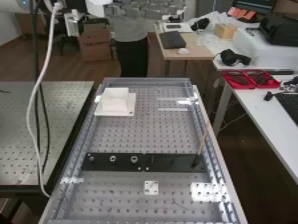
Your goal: Grab the paper clip and place it in the clear container
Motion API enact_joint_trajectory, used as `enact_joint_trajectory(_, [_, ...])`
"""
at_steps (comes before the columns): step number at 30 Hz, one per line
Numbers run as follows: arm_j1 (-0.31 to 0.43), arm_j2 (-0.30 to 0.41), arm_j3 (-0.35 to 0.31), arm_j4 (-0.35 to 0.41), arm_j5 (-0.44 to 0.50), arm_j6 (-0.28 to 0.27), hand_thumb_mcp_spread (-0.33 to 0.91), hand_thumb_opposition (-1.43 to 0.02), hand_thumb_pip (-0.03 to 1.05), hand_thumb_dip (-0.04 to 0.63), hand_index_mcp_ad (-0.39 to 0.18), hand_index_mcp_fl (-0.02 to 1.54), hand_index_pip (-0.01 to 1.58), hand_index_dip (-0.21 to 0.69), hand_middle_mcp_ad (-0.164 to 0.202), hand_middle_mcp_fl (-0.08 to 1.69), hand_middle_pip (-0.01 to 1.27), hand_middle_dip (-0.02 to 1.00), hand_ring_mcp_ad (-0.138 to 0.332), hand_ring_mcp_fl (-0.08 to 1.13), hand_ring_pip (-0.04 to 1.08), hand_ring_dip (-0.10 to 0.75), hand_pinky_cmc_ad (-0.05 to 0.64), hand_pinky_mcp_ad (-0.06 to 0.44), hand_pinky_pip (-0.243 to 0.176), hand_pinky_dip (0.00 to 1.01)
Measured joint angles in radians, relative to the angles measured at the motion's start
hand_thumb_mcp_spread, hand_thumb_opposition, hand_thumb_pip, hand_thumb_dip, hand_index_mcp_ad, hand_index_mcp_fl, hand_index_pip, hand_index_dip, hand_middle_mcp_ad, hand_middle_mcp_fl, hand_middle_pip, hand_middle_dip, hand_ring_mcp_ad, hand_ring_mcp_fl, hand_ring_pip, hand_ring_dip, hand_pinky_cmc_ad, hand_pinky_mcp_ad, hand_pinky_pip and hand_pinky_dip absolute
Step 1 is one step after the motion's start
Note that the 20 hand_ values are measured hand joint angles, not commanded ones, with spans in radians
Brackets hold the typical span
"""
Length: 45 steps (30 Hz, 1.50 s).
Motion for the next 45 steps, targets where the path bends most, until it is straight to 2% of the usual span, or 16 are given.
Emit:
enact_joint_trajectory(2, [0.002,-0.003,-0.008,0.007,0.01,0.001,0.0,0.01,0.0,0.007,-0.014,-0.01,0.02,0.019,0.063,0.01,0.02,0.03,0.051,0.0,0.0,0.012,0.052,0.054,-0.01,0.02])
enact_joint_trajectory(5, [0.002,-0.009,-0.022,0.019,0.029,-0.003,0.01,-0.02,0.03,0.0,0.007,-0.01,0.01,0.016,0.063,0.01,0.02,0.02,0.037,0.0,0.0,0.012,0.04,0.033,-0.01,0.02])
enact_joint_trajectory(6, [0.002,-0.013,-0.027,0.022,0.036,-0.004,0.09,-0.11,0.15,0.005,0.007,-0.01,0.01,0.014,0.063,0.0,0.02,0.02,0.037,0.0,0.01,0.012,0.04,0.052,-0.01,0.03])
enact_joint_trajectory(8, [0.0,-0.02,-0.035,0.028,0.05,-0.005,0.21,-0.28,0.32,0.009,0.007,-0.01,0.04,0.033,0.063,0.01,0.07,0.03,0.037,0.0,0.02,0.012,0.065,0.082,-0.012,0.06])
enact_joint_trajectory(11, [-0.005,-0.033,-0.047,0.032,0.076,-0.004,0.22,-0.42,0.27,0.003,0.003,0.01,0.05,0.059,0.063,0.01,0.09,0.05,0.045,0.0,0.04,0.023,0.133,0.166,-0.012,0.11])
enact_joint_trajectory(15, [-0.014,-0.051,-0.073,0.049,0.112,0.003,0.27,-0.57,0.33,0.023,0.005,0.02,0.07,0.063,0.063,0.0,0.11,0.1,0.077,0.0,0.07,0.035,0.225,0.229,-0.028,0.18])
enact_joint_trajectory(16, [-0.017,-0.056,-0.078,0.053,0.119,0.007,0.27,-0.59,0.33,0.03,0.002,0.02,0.07,0.063,0.066,0.0,0.12,0.11,0.091,0.0,0.08,0.04,0.234,0.229,-0.031,0.18])
enact_joint_trajectory(18, [-0.023,-0.068,-0.088,0.057,0.131,0.016,0.27,-0.61,0.34,0.035,0.0,0.02,0.08,0.063,0.068,0.01,0.12,0.11,0.091,0.0,0.08,0.044,0.267,0.25,-0.04,0.2])
enact_joint_trajectory(20, [-0.028,-0.079,-0.099,0.065,0.146,0.022,0.26,-0.61,0.36,0.037,0.0,0.02,0.08,0.065,0.066,0.01,0.12,0.11,0.11,0.0,0.08,0.044,0.283,0.248,-0.044,0.2])
enact_joint_trajectory(23, [-0.035,-0.097,-0.115,0.078,0.168,0.029,0.28,-0.64,0.36,0.035,0.0,0.04,0.09,0.065,0.091,0.01,0.12,0.11,0.113,0.0,0.08,0.04,0.298,0.265,-0.044,0.2])
enact_joint_trajectory(27, [-0.044,-0.124,-0.131,0.086,0.197,0.04,0.29,-0.65,0.4,0.049,-0.009,0.06,0.1,0.065,0.093,0.0,0.13,0.11,0.113,0.0,0.08,0.044,0.295,0.265,-0.044,0.2])
enact_joint_trajectory(30, [-0.051,-0.142,-0.141,0.089,0.215,0.055,0.32,-0.68,0.4,0.089,-0.024,0.08,0.1,0.066,0.093,0.0,0.13,0.13,0.11,0.0,0.07,0.051,0.316,0.264,-0.052,0.2])
enact_joint_trajectory(33, [-0.061,-0.159,-0.159,0.107,0.239,0.07,0.34,-0.69,0.47,0.113,-0.028,0.12,0.1,0.079,0.093,0.0,0.13,0.13,0.113,0.0,0.07,0.051,0.316,0.264,-0.054,0.2])
enact_joint_trajectory(37, [-0.071,-0.177,-0.174,0.13,0.265,0.081,0.36,-0.71,0.48,0.152,-0.028,0.15,0.12,0.084,0.093,0.0,0.13,0.13,0.113,0.0,0.07,0.051,0.316,0.264,-0.054,0.2])
enact_joint_trajectory(45, [-0.093,-0.225,-0.172,0.151,0.281,0.085,0.39,-0.75,0.52,0.19,-0.045,0.28,0.42,0.106,0.093,0.01,0.13,0.13,0.113,0.0,0.07,0.051,0.316,0.264,-0.054,0.2])
